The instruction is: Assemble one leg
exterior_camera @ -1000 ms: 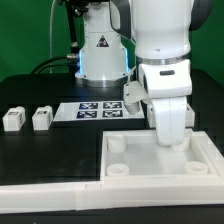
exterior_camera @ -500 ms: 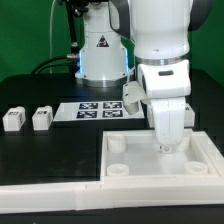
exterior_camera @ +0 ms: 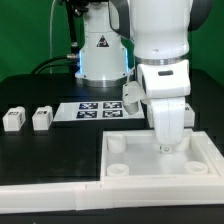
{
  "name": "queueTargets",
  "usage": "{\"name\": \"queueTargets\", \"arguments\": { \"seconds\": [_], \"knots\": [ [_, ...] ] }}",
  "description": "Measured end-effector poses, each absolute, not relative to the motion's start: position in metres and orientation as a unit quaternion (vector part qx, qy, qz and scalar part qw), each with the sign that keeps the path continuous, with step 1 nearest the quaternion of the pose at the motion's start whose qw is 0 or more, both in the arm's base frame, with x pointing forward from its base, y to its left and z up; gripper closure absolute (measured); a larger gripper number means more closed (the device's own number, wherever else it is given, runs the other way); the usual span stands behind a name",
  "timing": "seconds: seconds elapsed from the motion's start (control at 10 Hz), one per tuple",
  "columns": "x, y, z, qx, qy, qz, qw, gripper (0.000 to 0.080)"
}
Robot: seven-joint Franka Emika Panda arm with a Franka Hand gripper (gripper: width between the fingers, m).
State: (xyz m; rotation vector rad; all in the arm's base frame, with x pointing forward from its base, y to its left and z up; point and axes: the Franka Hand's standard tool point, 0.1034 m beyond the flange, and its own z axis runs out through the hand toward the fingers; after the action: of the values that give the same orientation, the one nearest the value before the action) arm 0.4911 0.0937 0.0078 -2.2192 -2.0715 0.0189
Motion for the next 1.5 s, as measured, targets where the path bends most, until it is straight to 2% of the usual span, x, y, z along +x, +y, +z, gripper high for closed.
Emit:
{"name": "queueTargets", "arguments": {
  "seconds": [0.1,0.4,0.6,0.7,1.2,1.5],
  "knots": [
    [0.492,0.094,0.009,-0.730,-0.681,0.006,0.052,0.0150],
    [0.485,0.107,0.059,-0.784,-0.620,0.005,0.028,0.0150],
    [0.468,0.132,0.070,-0.845,-0.534,0.003,0.020,0.0150],
    [0.470,0.137,0.080,-0.870,-0.492,0.001,0.017,0.0150],
    [0.464,0.140,0.075,-0.968,-0.248,0.010,0.022,0.0150],
    [0.441,0.164,0.065,-0.999,-0.024,0.031,0.023,0.0150]
  ]
}}
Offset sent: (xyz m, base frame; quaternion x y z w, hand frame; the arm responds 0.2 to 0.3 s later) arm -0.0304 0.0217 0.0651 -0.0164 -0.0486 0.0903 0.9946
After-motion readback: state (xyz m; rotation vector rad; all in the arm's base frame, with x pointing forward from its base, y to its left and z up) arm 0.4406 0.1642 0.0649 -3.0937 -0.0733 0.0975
